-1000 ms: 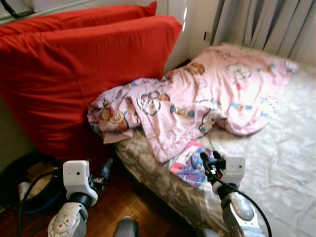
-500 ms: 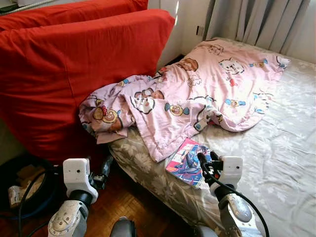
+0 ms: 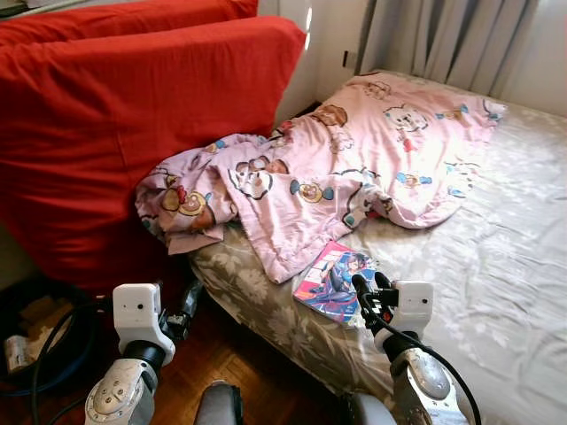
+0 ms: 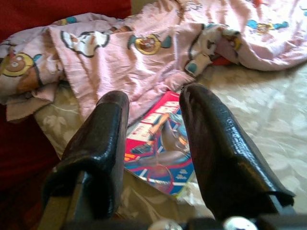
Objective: Clean up the room
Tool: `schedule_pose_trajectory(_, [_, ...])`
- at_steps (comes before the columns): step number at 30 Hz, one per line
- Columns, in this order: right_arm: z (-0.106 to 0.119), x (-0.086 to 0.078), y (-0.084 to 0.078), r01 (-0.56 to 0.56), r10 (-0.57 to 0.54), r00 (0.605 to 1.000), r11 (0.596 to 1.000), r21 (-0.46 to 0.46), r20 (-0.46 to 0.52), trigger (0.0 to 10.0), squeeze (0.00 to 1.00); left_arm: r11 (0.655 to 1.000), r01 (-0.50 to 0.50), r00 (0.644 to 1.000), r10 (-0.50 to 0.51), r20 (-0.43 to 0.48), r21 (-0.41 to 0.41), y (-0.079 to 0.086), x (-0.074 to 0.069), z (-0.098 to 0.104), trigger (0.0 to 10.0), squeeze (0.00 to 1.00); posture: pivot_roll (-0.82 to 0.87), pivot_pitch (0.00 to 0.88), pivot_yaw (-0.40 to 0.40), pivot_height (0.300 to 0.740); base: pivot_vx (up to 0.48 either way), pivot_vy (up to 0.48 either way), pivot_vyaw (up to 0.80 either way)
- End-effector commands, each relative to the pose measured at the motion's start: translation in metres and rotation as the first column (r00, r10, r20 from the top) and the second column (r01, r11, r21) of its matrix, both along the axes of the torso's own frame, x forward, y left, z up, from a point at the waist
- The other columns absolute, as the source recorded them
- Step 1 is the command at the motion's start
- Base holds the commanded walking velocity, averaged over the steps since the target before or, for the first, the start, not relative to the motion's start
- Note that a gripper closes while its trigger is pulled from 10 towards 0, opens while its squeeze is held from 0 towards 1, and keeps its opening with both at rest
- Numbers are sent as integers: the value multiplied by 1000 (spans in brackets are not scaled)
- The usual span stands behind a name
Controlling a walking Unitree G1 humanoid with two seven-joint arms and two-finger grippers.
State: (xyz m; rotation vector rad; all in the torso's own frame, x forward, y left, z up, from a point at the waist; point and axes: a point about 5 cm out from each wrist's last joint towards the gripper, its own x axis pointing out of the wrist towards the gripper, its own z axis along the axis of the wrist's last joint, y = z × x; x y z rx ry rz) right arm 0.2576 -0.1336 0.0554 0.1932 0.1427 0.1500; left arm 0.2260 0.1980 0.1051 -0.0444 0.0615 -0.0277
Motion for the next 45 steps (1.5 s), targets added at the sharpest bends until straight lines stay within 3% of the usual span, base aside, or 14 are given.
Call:
schedule_pose_trajectory(1, [-2,-2,2,-7,7,1000,1000,3,-12,10000,0,1000,7,1000,-7,0,3,0,0,2,10000,0,102,104,1,623,0,0,0])
schedule_pose_trajectory(29, [-6,0,7,-27,27,999,1000,6,-25,10000,0,1000,15,1000,-15,-9,-9,1,-1,5,10000,0,118,110,1,623,0,0,0])
schedule_pose_trajectory(35, [-14,0,4,4,-5,997,1000,-17,-76,10000,0,1000,16,1000,-16,-12,-8,1,-1,4,10000,0,121,113,4,623,0,0,0])
schedule_pose_trajectory(45, [-12,0,4,1,-2,999,1000,-8,-49,10000,0,1000,21,1000,-21,-15,-3,1,-2,5,10000,0,123,123,9,613,0,0,0])
